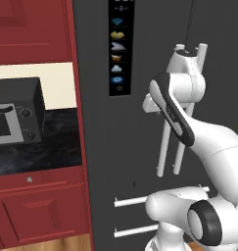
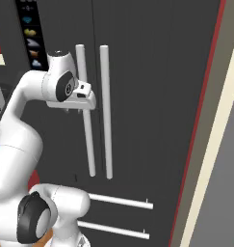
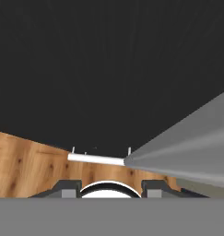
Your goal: Retrieve a lemon from the fridge and place it on the cutting board with the fish.
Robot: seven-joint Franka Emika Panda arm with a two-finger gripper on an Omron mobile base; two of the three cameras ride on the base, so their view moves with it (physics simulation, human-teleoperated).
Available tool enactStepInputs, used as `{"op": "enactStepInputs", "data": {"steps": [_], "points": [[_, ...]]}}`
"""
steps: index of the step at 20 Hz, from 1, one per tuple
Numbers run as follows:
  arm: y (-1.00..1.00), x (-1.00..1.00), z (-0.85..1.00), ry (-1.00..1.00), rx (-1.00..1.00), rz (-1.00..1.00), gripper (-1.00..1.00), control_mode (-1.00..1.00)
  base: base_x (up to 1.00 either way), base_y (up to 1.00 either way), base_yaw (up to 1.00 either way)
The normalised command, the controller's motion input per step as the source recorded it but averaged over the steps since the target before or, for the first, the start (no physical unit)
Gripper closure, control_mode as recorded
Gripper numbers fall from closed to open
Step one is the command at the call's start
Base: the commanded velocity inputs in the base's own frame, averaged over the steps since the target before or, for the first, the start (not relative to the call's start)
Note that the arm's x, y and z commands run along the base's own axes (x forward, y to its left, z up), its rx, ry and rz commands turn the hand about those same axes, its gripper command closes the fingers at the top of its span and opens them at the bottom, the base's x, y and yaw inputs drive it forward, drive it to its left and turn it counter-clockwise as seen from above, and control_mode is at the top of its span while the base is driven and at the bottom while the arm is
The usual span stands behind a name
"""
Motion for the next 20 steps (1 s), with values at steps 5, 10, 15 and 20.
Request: {"op": "enactStepInputs", "data": {"steps": [5,10,15,20], "points": [[0.0,0.0,0.0,0.0,0.0,0.0,-1.0,1.0,-0.2,-0.02,-0.01],[0.0,0.0,0.0,0.0,0.0,0.0,-1.0,1.0,-0.59,-0.13,-0.07],[0.0,0.0,0.0,0.0,0.0,0.0,-1.0,1.0,-0.55,-0.45,-0.09],[0.0,0.0,0.0,0.0,0.0,0.0,-1.0,1.0,-0.17,-0.5,-0.04]]}}
